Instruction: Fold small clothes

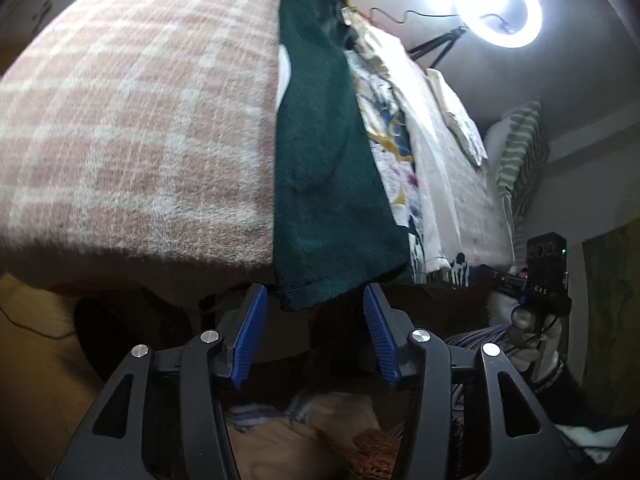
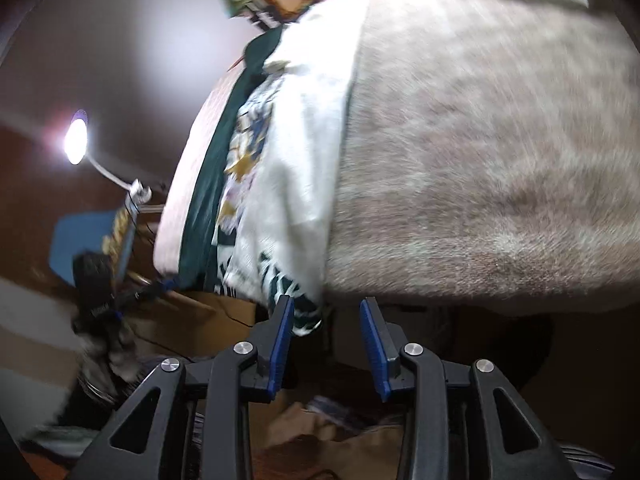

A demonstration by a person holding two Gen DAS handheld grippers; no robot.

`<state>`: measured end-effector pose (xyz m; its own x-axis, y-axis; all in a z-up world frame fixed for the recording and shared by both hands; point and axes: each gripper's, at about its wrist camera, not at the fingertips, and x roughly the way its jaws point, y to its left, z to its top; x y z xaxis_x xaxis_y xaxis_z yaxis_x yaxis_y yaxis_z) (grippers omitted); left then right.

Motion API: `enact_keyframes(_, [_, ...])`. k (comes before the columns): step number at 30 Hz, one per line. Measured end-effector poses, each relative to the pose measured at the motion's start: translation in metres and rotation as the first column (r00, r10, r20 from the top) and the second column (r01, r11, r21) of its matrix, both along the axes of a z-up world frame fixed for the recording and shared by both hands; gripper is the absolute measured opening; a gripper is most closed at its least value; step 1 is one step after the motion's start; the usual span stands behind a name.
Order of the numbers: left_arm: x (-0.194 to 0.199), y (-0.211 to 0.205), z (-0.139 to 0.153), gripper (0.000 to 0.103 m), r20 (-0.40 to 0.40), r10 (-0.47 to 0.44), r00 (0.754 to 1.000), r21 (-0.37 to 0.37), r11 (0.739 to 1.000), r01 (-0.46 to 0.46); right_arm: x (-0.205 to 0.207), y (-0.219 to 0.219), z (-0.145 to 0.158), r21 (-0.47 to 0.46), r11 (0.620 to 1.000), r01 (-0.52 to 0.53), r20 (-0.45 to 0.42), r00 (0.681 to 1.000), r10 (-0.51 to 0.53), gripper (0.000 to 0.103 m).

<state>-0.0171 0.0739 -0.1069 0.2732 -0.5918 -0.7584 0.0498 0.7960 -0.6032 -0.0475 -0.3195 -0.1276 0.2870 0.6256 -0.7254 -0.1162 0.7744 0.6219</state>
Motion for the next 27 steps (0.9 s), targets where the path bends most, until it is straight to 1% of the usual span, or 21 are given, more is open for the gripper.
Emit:
enact_keyframes(3, [0.004, -0.003, -0.007, 0.049, -0.04, 0.0, 0.999, -0.023, 1.0, -0.001, 0.01, -0.001, -0.015, 0.109, 0.994, -0.005, -0.048, 0.999, 0.01, 0.037])
enact_keyframes(5, [0.006, -0.005, -0.013, 0.049, -0.07, -0.006, 0.998, -0.036, 0.999, 0.004, 0.01, 0.004, -0.022, 0.143, 0.989, -0.023, -0.065, 0.997, 0.033, 0.037])
enact_keyframes(7, [0.008, -0.006, -0.017, 0.049, -0.091, -0.009, 0.996, -0.056, 0.998, 0.004, 0.013, 0.009, -0.028, 0.151, 0.988, -0.038, -0.073, 0.996, 0.049, 0.037])
enact_keyframes(8, [0.009, -0.007, -0.019, 0.046, -0.096, -0.01, 0.995, -0.064, 0.998, 0.004, 0.014, 0.01, -0.031, 0.161, 0.986, -0.041, -0.081, 0.995, 0.055, 0.037])
enact_keyframes(10, [0.011, -0.007, -0.02, 0.046, -0.103, -0.013, 0.995, -0.078, 0.997, 0.005, 0.014, 0.012, -0.039, 0.189, 0.981, -0.045, -0.094, 0.994, 0.064, 0.035])
enact_keyframes(11, [0.011, -0.008, -0.02, 0.038, -0.102, -0.014, 0.995, -0.083, 0.997, 0.006, 0.017, 0.014, -0.042, 0.202, 0.979, -0.044, -0.098, 0.993, 0.065, 0.034])
enact_keyframes(12, [0.012, -0.009, -0.02, 0.028, -0.103, -0.02, 0.995, -0.087, 0.996, 0.011, 0.02, 0.015, -0.045, 0.218, 0.975, -0.041, -0.104, 0.992, 0.065, 0.03])
enact_keyframes(13, [0.012, -0.01, -0.019, 0.023, -0.101, -0.026, 0.995, -0.087, 0.996, 0.017, 0.018, 0.014, -0.046, 0.232, 0.972, -0.038, -0.113, 0.991, 0.066, 0.023])
enact_keyframes(14, [0.012, -0.011, -0.017, 0.015, -0.095, -0.031, 0.995, -0.09, 0.996, 0.022, 0.017, 0.014, -0.047, 0.25, 0.968, -0.037, -0.122, 0.99, 0.069, 0.018])
enact_keyframes(15, [0.013, -0.014, -0.014, 0.006, -0.084, -0.035, 0.996, -0.093, 0.995, 0.028, 0.015, 0.013, -0.046, 0.273, 0.961, -0.043, -0.124, 0.989, 0.08, 0.008])
enact_keyframes(16, [0.012, -0.014, -0.01, 0.004, -0.072, -0.041, 0.997, -0.095, 0.995, 0.034, 0.014, 0.012, -0.043, 0.279, 0.959, -0.05, -0.119, 0.989, 0.086, 0.004])
enact_keyframes(19, [0.01, -0.009, 0.01, 0.004, -0.02, -0.039, 0.999, -0.104, 0.994, 0.036, 0.006, 0.013, -0.015, 0.225, 0.971, -0.082, -0.057, 0.994, 0.097, 0.001])
enact_keyframes(20, [0.009, -0.006, 0.014, 0.004, -0.006, -0.028, 1.0, -0.105, 0.994, 0.028, 0.004, 0.012, -0.006, 0.223, 0.971, -0.087, -0.036, 0.995, 0.097, 0.001])
enact_keyframes(22, [0.006, 0.0, 0.019, 0.004, 0.017, -0.016, 1.0, -0.109, 0.994, 0.017, -0.005, 0.007, 0.012, 0.233, 0.968, -0.093, 0.023, 0.996, 0.09, 0.001])
enact_keyframes(23, [0.006, 0.001, 0.016, 0.004, 0.013, -0.016, 1.0, -0.091, 0.996, 0.017, -0.008, 0.006, 0.014, 0.21, 0.973, -0.096, 0.04, 0.995, 0.09, 0.001])
enact_keyframes(25, [0.005, 0.0, 0.001, 0.004, -0.029, -0.017, 0.999, -0.07, 0.997, 0.015, -0.011, 0.013, -0.002, 0.119, 0.987, -0.109, -0.012, 0.994, 0.111, 0.001])
enact_keyframes(27, [0.006, -0.001, -0.01, 0.004, -0.053, -0.015, 0.998, -0.067, 0.998, 0.011, -0.01, 0.019, -0.019, 0.071, 0.99, -0.121, -0.067, 0.99, 0.126, 0.001])
